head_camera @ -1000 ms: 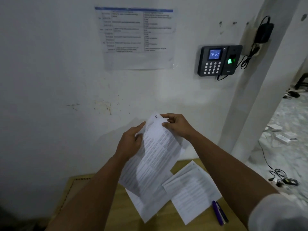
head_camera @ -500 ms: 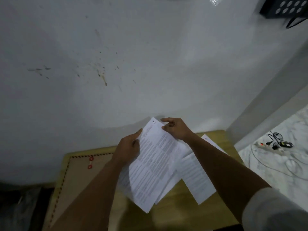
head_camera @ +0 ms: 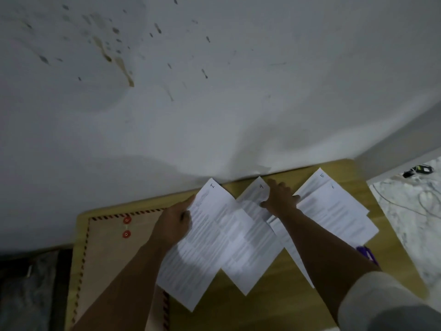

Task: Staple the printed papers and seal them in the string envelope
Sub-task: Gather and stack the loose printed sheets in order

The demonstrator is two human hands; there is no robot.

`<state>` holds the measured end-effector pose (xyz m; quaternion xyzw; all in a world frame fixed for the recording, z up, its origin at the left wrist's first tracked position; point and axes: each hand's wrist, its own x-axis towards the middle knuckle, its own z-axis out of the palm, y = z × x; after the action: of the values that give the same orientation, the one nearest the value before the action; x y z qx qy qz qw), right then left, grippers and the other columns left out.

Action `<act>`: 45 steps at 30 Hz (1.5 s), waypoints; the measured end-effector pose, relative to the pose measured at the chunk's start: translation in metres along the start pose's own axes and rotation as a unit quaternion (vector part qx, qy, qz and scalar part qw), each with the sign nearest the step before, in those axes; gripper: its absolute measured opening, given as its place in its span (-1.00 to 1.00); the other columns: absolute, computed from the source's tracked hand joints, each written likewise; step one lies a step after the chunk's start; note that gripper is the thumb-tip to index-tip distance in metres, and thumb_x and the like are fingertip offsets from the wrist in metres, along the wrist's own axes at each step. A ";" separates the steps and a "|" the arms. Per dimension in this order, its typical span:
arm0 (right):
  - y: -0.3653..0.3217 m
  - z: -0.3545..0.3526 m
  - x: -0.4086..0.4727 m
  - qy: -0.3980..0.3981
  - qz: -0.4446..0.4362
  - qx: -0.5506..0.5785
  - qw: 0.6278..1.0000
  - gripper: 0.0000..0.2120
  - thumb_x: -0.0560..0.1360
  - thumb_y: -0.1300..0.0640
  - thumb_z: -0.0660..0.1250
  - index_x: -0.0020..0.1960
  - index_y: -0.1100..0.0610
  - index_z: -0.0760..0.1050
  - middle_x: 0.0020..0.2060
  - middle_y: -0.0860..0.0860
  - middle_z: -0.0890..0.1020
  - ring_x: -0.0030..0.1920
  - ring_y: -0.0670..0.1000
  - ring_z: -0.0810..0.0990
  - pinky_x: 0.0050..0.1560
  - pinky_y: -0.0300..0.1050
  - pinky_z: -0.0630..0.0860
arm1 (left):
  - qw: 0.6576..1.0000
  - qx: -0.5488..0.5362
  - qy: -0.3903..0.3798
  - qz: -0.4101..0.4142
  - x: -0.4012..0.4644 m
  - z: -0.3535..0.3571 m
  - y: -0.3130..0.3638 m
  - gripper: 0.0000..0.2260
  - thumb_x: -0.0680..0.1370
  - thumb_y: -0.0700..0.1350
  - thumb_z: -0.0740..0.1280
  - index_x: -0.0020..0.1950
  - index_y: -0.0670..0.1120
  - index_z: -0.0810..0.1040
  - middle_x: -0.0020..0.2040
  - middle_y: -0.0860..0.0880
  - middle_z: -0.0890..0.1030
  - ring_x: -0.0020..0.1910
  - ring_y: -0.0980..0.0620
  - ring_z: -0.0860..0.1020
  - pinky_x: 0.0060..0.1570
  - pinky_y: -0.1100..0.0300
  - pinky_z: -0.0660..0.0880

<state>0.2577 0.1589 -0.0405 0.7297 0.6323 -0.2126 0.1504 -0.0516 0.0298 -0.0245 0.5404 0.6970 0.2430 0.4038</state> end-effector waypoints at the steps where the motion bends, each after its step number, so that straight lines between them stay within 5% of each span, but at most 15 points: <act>1: 0.000 -0.001 0.003 -0.003 0.006 0.002 1.000 -0.17 0.35 -0.22 0.52 0.48 -0.08 0.20 0.31 0.09 0.43 0.34 0.19 0.42 0.23 0.23 0.34 | 1.000 -0.002 0.001 0.000 0.002 -0.002 0.001 -0.51 0.64 -0.26 0.22 0.52 0.13 0.43 -0.46 0.25 0.50 -0.44 0.28 0.45 -0.24 0.28 0.48; 7: -0.004 -0.006 0.009 -0.002 0.007 -0.018 1.000 -0.43 0.40 -0.19 0.49 0.33 -0.07 0.42 0.24 0.08 0.47 0.30 0.17 0.46 0.23 0.22 0.33 | 1.000 -0.011 -0.006 0.011 -0.003 -0.012 0.006 -0.49 0.66 -0.28 0.19 0.51 0.21 0.35 -0.48 0.21 0.47 -0.46 0.25 0.45 -0.30 0.37 0.44; 10: -0.005 -0.006 0.001 0.077 -0.030 -0.019 0.996 -0.73 0.57 -0.10 0.31 0.23 -0.06 0.56 0.16 0.05 0.51 0.21 0.11 0.50 0.22 0.19 0.35 | 1.000 0.011 0.013 0.008 -0.009 -0.021 0.010 -0.51 0.67 -0.24 0.21 0.54 0.15 0.36 -0.41 0.27 0.55 -0.42 0.28 0.49 -0.23 0.40 0.43; 12: -0.008 -0.011 -0.010 0.132 -0.057 0.010 0.990 -0.76 0.62 -0.08 0.23 0.17 -0.06 0.61 0.11 0.01 0.57 0.15 0.08 0.55 0.20 0.14 0.35 | 0.999 0.022 0.029 0.023 -0.018 -0.028 0.016 -0.51 0.67 -0.24 0.22 0.53 0.17 0.33 -0.33 0.22 0.60 -0.35 0.28 0.53 -0.16 0.29 0.47; 15: -0.015 -0.029 -0.032 0.162 -0.107 0.071 0.978 -0.74 0.63 -0.06 0.20 0.12 -0.03 0.64 0.01 0.01 0.69 0.07 0.11 0.65 0.15 0.01 0.45 | 0.998 0.037 0.045 0.026 -0.036 -0.042 0.028 -0.54 0.68 -0.24 0.21 0.54 0.11 0.38 0.15 -0.04 0.70 0.05 0.17 0.64 0.12 0.25 0.46; 18: -0.024 -0.058 -0.057 0.192 -0.186 0.144 0.953 -0.76 0.61 0.04 0.23 0.15 -0.01 0.64 -0.01 0.03 0.73 0.00 0.15 0.68 0.03 0.03 0.58 | 0.996 0.061 0.060 0.040 -0.057 -0.062 0.049 -0.57 0.69 -0.22 0.20 0.56 0.00 0.40 0.45 -0.08 0.54 0.38 -0.05 0.54 0.35 0.21 0.38; 25: -0.023 -0.164 -0.120 0.254 -0.329 0.302 0.858 -0.70 0.61 0.18 0.28 0.30 -0.01 0.58 -0.22 -0.05 0.65 -0.33 -0.17 0.55 -0.20 -0.26 0.47 | 0.986 0.057 0.133 0.089 -0.097 -0.099 0.118 -0.57 0.68 -0.22 0.22 0.55 0.02 0.40 0.36 0.04 0.58 0.17 0.14 0.56 0.22 0.30 0.42; 32: 0.003 -0.268 -0.187 0.277 -0.405 0.336 0.804 -0.72 0.60 0.17 0.30 0.26 -0.06 0.55 -0.24 -0.03 0.64 -0.32 0.06 0.58 -0.23 -0.18 0.52 | 0.969 -0.006 0.180 0.167 -0.135 -0.097 0.199 -0.56 0.62 -0.17 0.37 0.50 0.03 0.47 0.33 0.24 0.51 0.34 0.18 0.51 0.35 0.24 0.42; 35: 0.018 -0.297 -0.209 0.267 -0.416 0.338 0.801 -0.74 0.59 0.17 0.29 0.19 -0.07 0.61 -0.28 -0.06 0.66 -0.30 0.08 0.58 -0.24 -0.12 0.53 | 0.962 -0.002 0.190 0.197 -0.149 -0.086 0.233 -0.54 0.61 -0.14 0.39 0.50 0.08 0.45 0.32 0.35 0.46 0.30 0.36 0.46 0.32 0.41 0.37; 39: 0.041 -0.319 -0.230 0.237 -0.429 0.324 0.809 -0.79 0.59 0.17 0.31 0.07 0.00 0.70 -0.11 -0.14 0.73 -0.10 -0.08 0.68 0.00 -0.12 0.60 | 0.955 0.000 0.182 0.233 -0.164 -0.073 0.268 -0.53 0.61 -0.13 0.40 0.48 0.18 0.41 0.12 0.69 0.39 0.16 0.68 0.37 0.20 0.64 0.31; 45: 0.081 -0.329 -0.256 0.137 -0.404 0.378 0.821 -0.84 0.57 0.07 0.40 -0.11 0.09 0.69 -0.35 -0.05 0.56 -0.34 -0.08 0.43 -0.22 -0.19 0.37 | 0.944 0.009 0.175 0.279 -0.183 -0.048 0.305 -0.53 0.61 -0.14 0.41 0.50 0.10 0.45 0.32 0.43 0.44 0.24 0.62 0.37 0.26 0.59 0.31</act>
<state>0.3492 0.0871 0.3674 0.4296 0.7547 -0.3744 -0.3251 0.0946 -0.0482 0.2936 0.6658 0.5803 0.4303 0.1866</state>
